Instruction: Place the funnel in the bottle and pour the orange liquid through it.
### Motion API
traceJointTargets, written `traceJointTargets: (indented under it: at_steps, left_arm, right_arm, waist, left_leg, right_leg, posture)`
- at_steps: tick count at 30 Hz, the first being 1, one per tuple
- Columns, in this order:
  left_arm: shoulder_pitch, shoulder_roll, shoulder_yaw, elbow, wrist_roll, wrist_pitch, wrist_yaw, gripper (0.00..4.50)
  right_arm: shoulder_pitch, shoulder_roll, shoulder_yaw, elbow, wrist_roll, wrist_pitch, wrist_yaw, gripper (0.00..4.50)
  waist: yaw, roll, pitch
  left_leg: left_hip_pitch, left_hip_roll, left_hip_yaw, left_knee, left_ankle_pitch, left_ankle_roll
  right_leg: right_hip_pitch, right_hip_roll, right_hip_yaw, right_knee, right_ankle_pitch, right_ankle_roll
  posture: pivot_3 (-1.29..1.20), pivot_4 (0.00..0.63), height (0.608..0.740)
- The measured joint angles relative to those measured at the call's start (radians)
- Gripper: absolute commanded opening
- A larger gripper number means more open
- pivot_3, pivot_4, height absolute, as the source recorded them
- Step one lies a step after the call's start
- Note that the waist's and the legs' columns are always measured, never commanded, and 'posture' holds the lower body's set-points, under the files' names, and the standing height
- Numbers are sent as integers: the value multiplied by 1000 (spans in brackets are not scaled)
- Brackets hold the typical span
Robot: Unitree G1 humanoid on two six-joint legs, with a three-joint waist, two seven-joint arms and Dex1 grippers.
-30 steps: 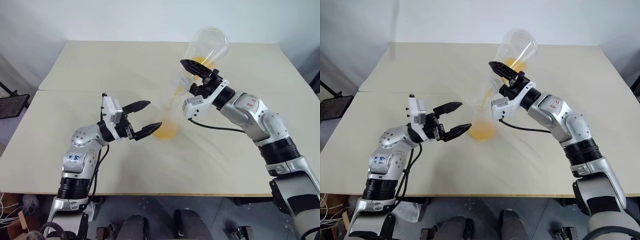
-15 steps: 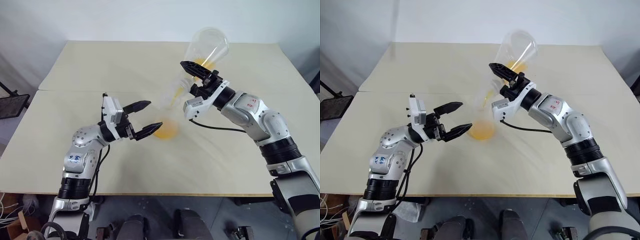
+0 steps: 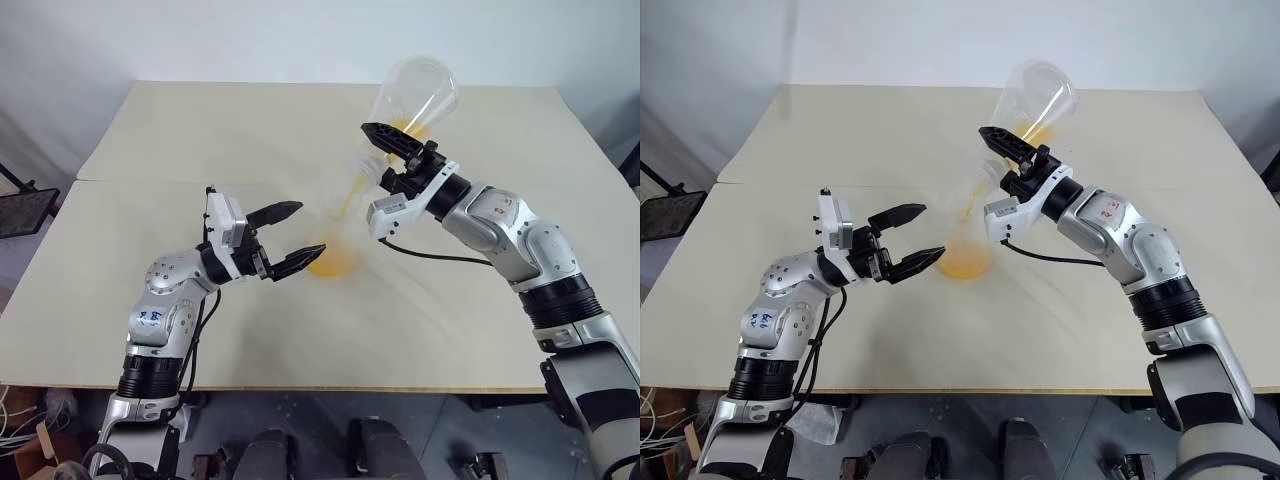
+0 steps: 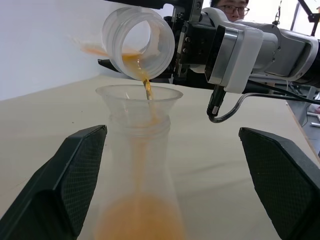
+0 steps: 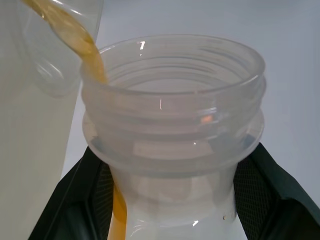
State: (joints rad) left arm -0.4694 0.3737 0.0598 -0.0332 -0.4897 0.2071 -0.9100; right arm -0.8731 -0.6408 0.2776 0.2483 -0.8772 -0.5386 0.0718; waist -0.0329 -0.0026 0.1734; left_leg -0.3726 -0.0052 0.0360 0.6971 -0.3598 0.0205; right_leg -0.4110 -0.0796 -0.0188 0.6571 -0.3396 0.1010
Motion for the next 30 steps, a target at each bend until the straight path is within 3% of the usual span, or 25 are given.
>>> traceJointTargets:
  at_steps: [30]
  left_arm:
    - [0,-1,0,0,0,0,3,4500]
  right_arm:
    - [0,0,2,26,-1,-4,-17,2717]
  waist:
    - [0,0,0]
  left_leg:
    - [0,0,0,0,0,0]
  right_leg:
    - [0,0,0,0,0,0]
  posture:
    - [0,150,740]
